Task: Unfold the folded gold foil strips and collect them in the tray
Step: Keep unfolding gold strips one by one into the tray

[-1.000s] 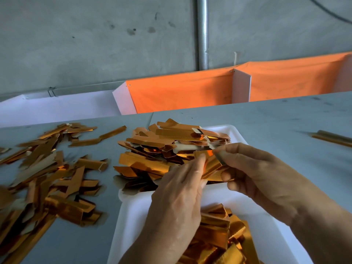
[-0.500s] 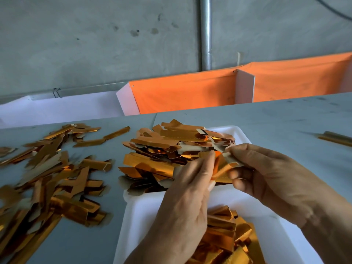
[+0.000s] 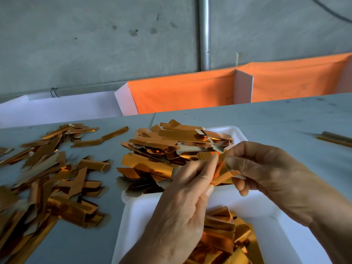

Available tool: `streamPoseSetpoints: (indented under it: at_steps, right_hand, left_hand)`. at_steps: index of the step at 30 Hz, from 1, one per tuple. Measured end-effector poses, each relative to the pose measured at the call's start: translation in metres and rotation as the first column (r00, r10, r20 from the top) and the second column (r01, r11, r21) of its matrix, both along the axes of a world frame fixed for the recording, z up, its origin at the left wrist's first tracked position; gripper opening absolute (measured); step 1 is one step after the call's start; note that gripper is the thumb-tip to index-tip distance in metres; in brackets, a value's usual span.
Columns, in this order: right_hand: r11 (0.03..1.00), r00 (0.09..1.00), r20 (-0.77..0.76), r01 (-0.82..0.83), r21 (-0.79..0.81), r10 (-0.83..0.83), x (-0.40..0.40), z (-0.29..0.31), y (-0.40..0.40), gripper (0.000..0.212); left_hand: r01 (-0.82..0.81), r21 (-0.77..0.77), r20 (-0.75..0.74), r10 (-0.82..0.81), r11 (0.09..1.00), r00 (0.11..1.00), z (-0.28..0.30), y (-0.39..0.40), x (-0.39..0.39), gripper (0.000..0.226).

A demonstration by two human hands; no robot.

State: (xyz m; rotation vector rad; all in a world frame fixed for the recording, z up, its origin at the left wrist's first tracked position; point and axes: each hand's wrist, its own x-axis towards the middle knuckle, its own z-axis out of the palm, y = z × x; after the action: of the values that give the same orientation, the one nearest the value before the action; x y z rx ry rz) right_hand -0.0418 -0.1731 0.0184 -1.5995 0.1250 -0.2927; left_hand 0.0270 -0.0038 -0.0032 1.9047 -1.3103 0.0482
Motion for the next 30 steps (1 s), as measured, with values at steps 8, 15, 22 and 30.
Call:
streamPoseSetpoints:
  at_steps: [8,15,22,30]
  right_hand:
    - [0.995,0.994,-0.054,-0.096,0.026,0.098,-0.004,0.004,-0.007,0.02]
    - [0.983,0.998,-0.024,0.059,-0.174,-0.064,0.0,0.0,0.002,0.016]
    - [0.972,0.988,0.069,-0.151,0.182,0.14,-0.003,0.002,-0.001,0.022]
    - [0.987,0.989,0.079,-0.132,0.087,0.126,-0.004,0.003,-0.003,0.016]
  left_hand:
    - [0.032,-0.023,-0.007,-0.032,0.999,0.999,0.001,0.002,0.002,0.049]
    - [0.02,-0.015,0.014,-0.02,1.0,1.0,-0.001,0.002,0.003,0.047]
    - [-0.008,-0.086,-0.103,-0.001,0.996,0.995,0.002,0.005,0.004,0.048]
    - [-0.002,-0.109,-0.07,-0.006,0.994,0.998,0.002,0.005,0.005,0.048]
